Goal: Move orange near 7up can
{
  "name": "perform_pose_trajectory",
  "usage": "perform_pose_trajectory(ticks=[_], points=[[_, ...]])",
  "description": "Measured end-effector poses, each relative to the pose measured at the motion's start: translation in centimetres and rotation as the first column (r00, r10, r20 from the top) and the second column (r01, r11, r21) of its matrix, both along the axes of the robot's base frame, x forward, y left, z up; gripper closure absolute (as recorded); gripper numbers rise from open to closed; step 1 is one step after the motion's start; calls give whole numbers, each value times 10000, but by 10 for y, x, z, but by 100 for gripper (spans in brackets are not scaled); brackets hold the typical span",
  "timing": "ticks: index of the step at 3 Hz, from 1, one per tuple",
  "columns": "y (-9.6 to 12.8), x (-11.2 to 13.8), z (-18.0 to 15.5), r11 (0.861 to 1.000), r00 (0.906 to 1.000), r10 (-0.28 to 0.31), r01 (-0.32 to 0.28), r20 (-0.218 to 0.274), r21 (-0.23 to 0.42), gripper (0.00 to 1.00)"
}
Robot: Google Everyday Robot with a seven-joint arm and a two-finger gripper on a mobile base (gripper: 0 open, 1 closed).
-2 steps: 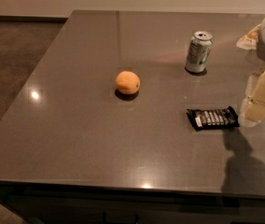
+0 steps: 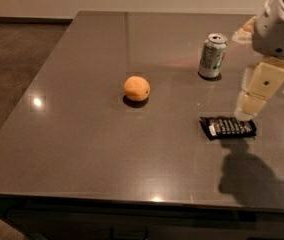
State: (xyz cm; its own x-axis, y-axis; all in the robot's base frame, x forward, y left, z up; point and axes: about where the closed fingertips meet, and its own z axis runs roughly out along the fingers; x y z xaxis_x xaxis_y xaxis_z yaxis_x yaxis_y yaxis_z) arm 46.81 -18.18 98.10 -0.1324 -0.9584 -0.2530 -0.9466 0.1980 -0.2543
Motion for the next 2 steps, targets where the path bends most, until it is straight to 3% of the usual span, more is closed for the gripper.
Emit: perform_pose_trajectory(ticks=[2], points=[[61,47,-11,9895,9897,1418,-1423,218,256,0]])
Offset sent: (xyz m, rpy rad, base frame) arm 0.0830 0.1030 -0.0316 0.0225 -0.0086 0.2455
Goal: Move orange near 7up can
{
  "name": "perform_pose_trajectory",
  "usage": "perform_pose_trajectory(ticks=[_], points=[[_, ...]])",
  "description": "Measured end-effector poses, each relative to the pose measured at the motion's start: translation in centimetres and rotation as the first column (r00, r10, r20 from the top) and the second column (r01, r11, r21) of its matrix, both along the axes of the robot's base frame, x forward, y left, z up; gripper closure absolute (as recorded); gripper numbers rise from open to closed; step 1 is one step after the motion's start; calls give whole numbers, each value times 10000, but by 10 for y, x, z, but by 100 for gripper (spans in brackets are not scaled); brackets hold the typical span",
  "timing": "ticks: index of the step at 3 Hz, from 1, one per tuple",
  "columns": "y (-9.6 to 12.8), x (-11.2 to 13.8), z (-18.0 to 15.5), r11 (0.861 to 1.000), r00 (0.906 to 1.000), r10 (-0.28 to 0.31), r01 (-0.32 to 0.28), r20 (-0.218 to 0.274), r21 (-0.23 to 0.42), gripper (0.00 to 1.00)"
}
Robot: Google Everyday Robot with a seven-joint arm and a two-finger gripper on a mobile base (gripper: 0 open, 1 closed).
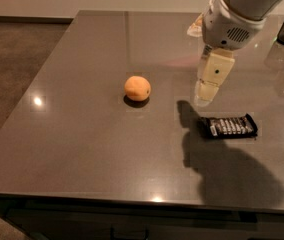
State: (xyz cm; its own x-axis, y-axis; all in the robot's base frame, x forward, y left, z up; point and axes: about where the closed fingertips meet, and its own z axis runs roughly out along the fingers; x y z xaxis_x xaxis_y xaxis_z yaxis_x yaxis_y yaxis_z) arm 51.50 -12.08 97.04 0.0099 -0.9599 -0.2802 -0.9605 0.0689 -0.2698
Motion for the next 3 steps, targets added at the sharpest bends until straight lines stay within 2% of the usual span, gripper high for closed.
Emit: perform_pose_trajectory(ticks=[1,3], points=[[35,31,-27,9968,9966,798,-799,-200,-41,0],[76,53,-59,9857,9842,1665,-1677,-596,-163,0]])
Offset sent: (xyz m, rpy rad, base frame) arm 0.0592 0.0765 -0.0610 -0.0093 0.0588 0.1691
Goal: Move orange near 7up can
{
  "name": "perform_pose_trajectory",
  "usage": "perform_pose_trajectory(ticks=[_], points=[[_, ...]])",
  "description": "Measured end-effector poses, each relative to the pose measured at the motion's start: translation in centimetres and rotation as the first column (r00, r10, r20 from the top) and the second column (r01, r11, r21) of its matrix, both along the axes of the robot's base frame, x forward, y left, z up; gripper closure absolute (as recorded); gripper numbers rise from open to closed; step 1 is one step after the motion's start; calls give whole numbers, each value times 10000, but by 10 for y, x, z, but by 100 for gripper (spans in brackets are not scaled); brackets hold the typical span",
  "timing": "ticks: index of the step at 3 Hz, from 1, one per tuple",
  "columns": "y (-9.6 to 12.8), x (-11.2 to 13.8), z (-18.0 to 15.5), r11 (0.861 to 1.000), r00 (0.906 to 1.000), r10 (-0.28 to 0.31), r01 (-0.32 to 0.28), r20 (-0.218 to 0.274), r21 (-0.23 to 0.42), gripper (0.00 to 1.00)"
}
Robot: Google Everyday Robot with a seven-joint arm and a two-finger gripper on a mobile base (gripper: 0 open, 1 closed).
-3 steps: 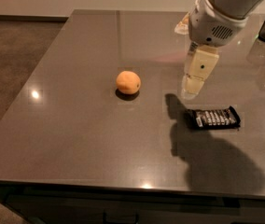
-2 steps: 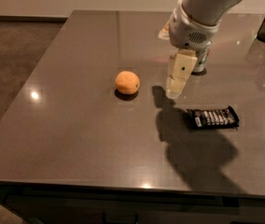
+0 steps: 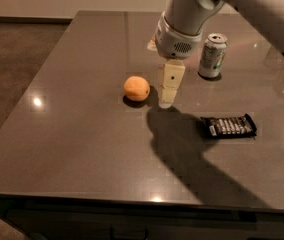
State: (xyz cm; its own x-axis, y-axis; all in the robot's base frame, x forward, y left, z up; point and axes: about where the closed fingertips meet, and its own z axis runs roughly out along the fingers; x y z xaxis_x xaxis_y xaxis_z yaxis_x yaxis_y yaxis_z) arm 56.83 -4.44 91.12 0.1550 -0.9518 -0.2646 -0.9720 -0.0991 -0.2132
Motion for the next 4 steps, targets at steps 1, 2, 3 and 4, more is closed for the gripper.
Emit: perform_pose_trajectory(ticks=[1,2,3,4], points=[[12,5,-10,9995,9996,253,-255,-131,-164,0],[21,6,-22,9982,9984,461,-472,-318,-358,0],[30,7,-30,9949,9964,746,-771,-401,-655,0],[37,9,-36,9902,9940,1001,-1039,-443,-936,0]])
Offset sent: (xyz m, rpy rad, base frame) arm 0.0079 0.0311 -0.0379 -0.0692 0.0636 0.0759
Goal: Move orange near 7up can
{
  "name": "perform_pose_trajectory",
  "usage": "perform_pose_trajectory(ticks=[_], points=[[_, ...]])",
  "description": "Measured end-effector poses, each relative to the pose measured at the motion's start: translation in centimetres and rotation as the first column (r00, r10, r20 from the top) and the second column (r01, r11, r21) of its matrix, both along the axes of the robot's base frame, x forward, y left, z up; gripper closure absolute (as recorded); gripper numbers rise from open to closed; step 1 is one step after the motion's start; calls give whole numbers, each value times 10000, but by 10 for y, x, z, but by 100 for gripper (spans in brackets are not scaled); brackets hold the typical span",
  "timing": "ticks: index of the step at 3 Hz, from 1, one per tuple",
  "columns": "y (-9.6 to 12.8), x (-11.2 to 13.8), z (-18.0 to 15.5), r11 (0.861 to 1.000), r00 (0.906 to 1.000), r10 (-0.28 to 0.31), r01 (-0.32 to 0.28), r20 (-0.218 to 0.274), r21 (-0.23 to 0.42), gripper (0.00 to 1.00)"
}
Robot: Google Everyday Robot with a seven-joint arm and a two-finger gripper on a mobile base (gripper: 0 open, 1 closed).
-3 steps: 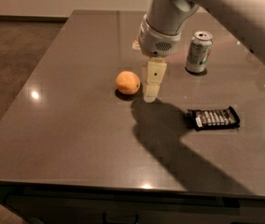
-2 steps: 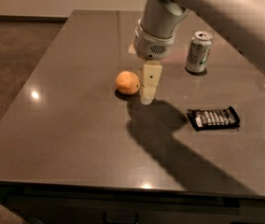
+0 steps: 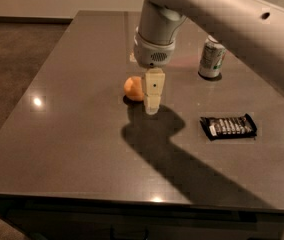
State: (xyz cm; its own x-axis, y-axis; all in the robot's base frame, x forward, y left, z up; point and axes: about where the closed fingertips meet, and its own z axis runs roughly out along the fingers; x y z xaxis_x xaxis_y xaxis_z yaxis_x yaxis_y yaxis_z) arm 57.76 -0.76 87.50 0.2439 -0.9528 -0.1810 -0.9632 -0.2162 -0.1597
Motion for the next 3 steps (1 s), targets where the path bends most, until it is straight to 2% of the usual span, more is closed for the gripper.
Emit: perform_pose_trajectory(ticks=[1,3], points=[[7,4,-7,9995,9998,191,-193,-59,-239,3],[11,8,-13,9989,9994,293,-300,-206,-357,34]])
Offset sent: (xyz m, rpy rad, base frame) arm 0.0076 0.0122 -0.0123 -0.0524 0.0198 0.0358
